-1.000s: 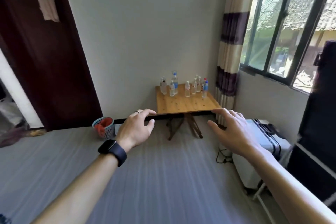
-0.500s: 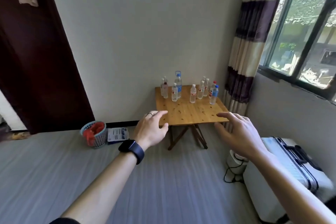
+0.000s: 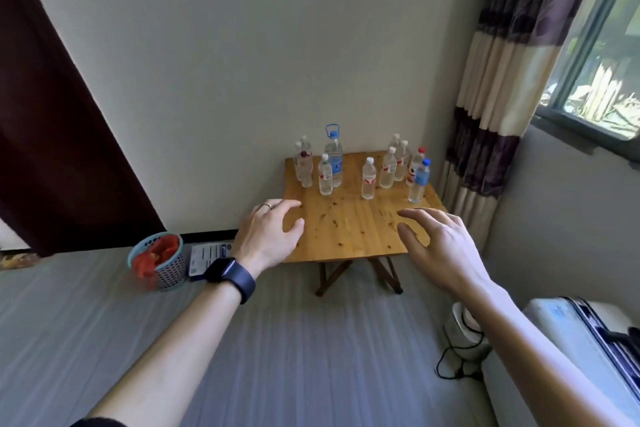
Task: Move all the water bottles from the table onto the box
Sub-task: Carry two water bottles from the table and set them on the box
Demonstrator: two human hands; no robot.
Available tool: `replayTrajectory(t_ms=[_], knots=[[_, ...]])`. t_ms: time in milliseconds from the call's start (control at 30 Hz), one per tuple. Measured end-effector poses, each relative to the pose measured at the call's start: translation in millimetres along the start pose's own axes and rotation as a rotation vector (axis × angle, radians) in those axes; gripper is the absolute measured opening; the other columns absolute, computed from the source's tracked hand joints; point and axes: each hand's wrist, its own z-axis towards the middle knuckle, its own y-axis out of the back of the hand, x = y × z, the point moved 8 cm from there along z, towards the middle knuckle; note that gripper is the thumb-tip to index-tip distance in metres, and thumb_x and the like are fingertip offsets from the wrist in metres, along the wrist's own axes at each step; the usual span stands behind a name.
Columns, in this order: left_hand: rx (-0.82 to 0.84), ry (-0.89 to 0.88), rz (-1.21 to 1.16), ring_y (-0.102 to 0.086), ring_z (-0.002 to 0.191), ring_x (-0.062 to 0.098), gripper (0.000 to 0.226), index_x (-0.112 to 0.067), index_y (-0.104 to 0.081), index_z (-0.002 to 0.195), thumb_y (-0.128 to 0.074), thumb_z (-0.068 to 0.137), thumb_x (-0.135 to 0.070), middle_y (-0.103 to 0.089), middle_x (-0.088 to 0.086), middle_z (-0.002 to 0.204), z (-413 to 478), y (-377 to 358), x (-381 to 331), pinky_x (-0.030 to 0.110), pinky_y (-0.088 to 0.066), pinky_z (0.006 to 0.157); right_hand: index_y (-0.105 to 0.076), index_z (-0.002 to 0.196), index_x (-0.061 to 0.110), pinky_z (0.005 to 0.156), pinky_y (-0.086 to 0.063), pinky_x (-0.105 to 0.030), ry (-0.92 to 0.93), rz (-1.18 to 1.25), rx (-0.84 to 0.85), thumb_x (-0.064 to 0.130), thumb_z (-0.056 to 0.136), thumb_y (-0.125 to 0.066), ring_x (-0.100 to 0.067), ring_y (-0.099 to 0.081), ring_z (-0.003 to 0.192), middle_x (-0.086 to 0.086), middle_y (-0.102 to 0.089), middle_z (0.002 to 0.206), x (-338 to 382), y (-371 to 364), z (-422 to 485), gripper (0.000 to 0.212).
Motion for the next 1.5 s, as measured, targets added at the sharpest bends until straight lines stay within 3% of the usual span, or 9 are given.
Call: replayTrajectory(t_ms=[233, 400, 700, 833, 1133, 1233, 1333, 1500], knots=[[0.061, 0.101, -0.007, -0.050, 0.129, 0.022, 0.038, -0.029, -0.059, 0.133, -0.056, 0.096, -0.039, -0.057, -0.001, 0.138, 94, -67, 42, 0.033, -0.042, 0.105, -0.055, 0.137, 0.038, 0.108, -0.035, -0.035, -0.039, 0.004, 0.109, 0.054, 0.098, -0.048, -0.023, -0.036, 0.138, 0.008, -0.054, 0.143, -50, -68, 107, 0.043], [0.122, 0.131, -0.139, -0.045, 0.133, 0.021, 0.036, -0.025, -0.059, 0.133, -0.057, 0.098, -0.033, -0.056, 0.001, 0.138, 171, -129, 75, 0.027, -0.033, 0.106, -0.048, 0.142, 0.040, 0.107, -0.037, -0.037, -0.091, 0.027, 0.160, 0.053, 0.097, -0.050, -0.024, -0.039, 0.137, 0.007, -0.054, 0.144, -82, -129, 181, 0.047], [0.323, 0.210, -0.232, -0.048, 0.132, 0.022, 0.037, -0.024, -0.058, 0.133, -0.057, 0.098, -0.033, -0.057, 0.002, 0.136, 300, -232, 128, 0.029, -0.038, 0.103, -0.048, 0.141, 0.040, 0.099, -0.036, -0.033, -0.252, 0.050, 0.244, 0.051, 0.096, -0.054, -0.026, -0.045, 0.130, 0.002, -0.057, 0.138, -130, -217, 295, 0.047], [0.416, 0.237, -0.228, -0.047, 0.133, 0.020, 0.037, -0.031, -0.055, 0.134, -0.055, 0.098, -0.038, -0.054, -0.002, 0.140, 343, -273, 138, 0.037, -0.045, 0.103, -0.050, 0.139, 0.040, 0.105, -0.038, -0.038, -0.320, 0.080, 0.288, 0.051, 0.095, -0.053, -0.026, -0.045, 0.131, 0.003, -0.058, 0.138, -157, -254, 329, 0.046], [0.500, 0.438, -0.221, -0.055, 0.120, 0.021, 0.053, -0.033, -0.042, 0.144, -0.057, 0.095, -0.046, -0.047, 0.003, 0.146, 454, -361, 169, 0.033, -0.050, 0.090, -0.039, 0.147, 0.029, 0.104, -0.041, -0.041, -0.435, 0.106, 0.546, 0.056, 0.092, -0.052, -0.027, -0.048, 0.129, 0.000, -0.054, 0.142, -240, -360, 424, 0.062], [0.503, 0.522, -0.239, -0.057, 0.118, 0.025, 0.060, -0.031, -0.037, 0.147, -0.061, 0.093, -0.047, -0.044, 0.007, 0.146, 498, -383, 171, 0.034, -0.052, 0.089, -0.031, 0.152, 0.022, 0.107, -0.039, -0.043, -0.454, 0.095, 0.579, 0.053, 0.094, -0.054, -0.032, -0.043, 0.135, -0.006, -0.048, 0.149, -260, -379, 471, 0.069], [0.452, 0.589, -0.263, -0.056, 0.119, 0.028, 0.070, -0.031, -0.030, 0.150, -0.065, 0.091, -0.044, -0.042, 0.011, 0.146, 543, -400, 177, 0.028, -0.050, 0.076, -0.021, 0.156, 0.018, 0.109, -0.035, -0.046, -0.437, 0.050, 0.555, 0.050, 0.093, -0.060, -0.036, -0.040, 0.136, -0.013, -0.041, 0.151, -277, -396, 519, 0.081], [0.321, 0.655, -0.345, -0.044, 0.134, 0.026, 0.088, -0.026, -0.026, 0.154, -0.077, 0.084, -0.042, -0.043, 0.007, 0.148, 608, -426, 195, 0.033, -0.043, 0.101, -0.012, 0.159, 0.019, 0.110, -0.034, -0.046, -0.468, 0.212, 0.507, 0.053, 0.088, -0.067, -0.037, -0.036, 0.142, -0.014, -0.028, 0.160, -301, -429, 584, 0.095]])
